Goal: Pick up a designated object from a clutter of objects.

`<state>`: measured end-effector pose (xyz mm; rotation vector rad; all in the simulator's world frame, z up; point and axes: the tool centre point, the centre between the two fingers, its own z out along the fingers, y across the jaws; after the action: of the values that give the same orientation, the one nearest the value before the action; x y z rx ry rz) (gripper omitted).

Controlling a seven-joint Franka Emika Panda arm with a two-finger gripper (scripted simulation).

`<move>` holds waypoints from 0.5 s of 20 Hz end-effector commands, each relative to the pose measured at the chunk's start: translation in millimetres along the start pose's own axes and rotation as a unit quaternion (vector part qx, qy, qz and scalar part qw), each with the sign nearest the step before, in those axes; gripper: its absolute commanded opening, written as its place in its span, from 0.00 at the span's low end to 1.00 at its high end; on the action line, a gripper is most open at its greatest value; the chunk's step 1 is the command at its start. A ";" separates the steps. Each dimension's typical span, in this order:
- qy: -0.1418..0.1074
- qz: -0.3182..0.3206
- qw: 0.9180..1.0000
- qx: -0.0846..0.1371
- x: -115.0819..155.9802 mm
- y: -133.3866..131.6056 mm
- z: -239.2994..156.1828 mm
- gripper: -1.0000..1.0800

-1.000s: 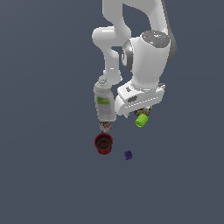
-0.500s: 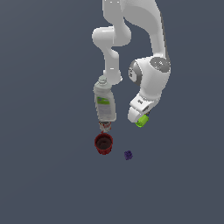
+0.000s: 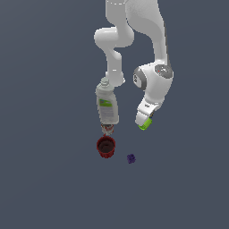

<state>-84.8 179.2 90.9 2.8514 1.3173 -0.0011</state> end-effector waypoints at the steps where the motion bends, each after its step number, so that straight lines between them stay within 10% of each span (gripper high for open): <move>1: 0.000 -0.005 1.000 0.000 -0.3 -2.1 1.9 0.96; 10: 0.000 -0.003 1.000 0.000 -0.7 -2.0 19.8 0.96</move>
<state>-86.2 179.9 77.0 2.8480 1.3259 0.0002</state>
